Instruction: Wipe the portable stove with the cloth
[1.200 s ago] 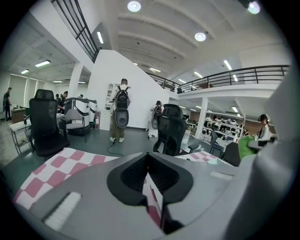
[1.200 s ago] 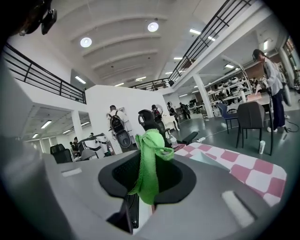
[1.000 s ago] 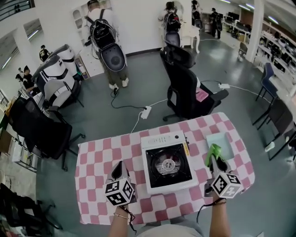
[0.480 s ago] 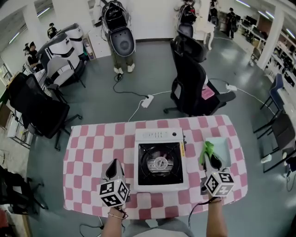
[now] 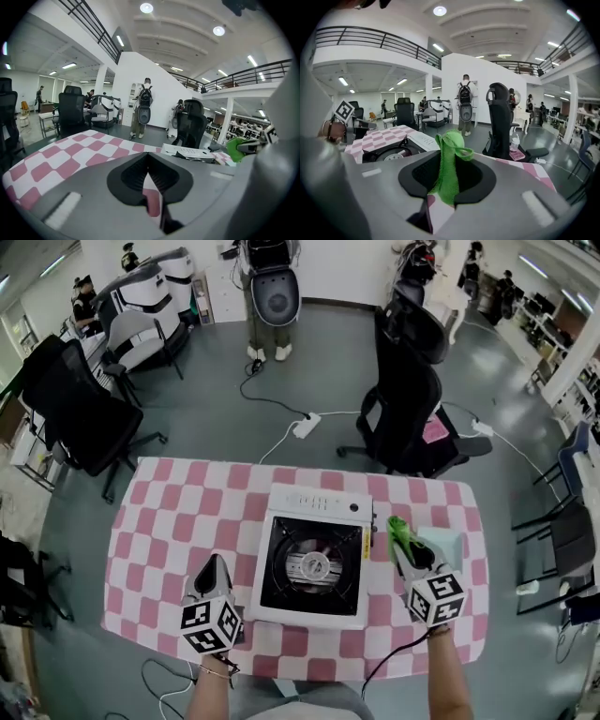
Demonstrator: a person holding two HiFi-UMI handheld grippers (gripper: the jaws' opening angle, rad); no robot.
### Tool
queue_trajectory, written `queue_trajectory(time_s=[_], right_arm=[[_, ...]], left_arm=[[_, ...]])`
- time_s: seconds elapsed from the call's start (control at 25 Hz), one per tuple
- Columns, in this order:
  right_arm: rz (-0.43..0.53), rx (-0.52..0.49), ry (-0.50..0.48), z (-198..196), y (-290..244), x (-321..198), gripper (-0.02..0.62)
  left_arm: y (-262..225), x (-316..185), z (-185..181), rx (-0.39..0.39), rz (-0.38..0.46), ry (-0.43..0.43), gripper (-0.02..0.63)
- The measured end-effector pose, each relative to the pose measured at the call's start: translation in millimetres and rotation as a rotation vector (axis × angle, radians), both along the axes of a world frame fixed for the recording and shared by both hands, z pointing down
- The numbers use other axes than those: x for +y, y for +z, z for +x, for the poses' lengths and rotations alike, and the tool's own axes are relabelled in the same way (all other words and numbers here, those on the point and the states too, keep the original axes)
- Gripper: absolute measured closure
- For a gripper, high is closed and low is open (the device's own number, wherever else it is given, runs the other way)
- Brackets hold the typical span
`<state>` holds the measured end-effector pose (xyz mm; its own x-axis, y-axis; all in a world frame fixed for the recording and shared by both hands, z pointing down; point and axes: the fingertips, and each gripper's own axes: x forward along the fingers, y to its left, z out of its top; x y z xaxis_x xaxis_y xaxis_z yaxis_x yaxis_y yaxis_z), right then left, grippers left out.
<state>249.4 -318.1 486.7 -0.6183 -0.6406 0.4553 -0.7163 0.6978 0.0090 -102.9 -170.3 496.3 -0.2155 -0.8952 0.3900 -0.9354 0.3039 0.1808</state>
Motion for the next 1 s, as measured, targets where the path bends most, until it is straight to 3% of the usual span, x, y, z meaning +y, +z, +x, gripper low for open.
queue_trajectory(time_s=[0.52, 1.0], right_arm=[[0.067, 0.257, -0.348, -30.2, 20.8, -38.6, 0.500], [0.118, 0.471, -0.450, -37.4, 46.5, -63.7, 0.500]], left_arm=[[11.6, 6.8, -15.8, 0.050, 0.018, -0.092, 0.606], [26.2, 9.0, -22.8, 0.053, -0.007, -0.114, 0.606]])
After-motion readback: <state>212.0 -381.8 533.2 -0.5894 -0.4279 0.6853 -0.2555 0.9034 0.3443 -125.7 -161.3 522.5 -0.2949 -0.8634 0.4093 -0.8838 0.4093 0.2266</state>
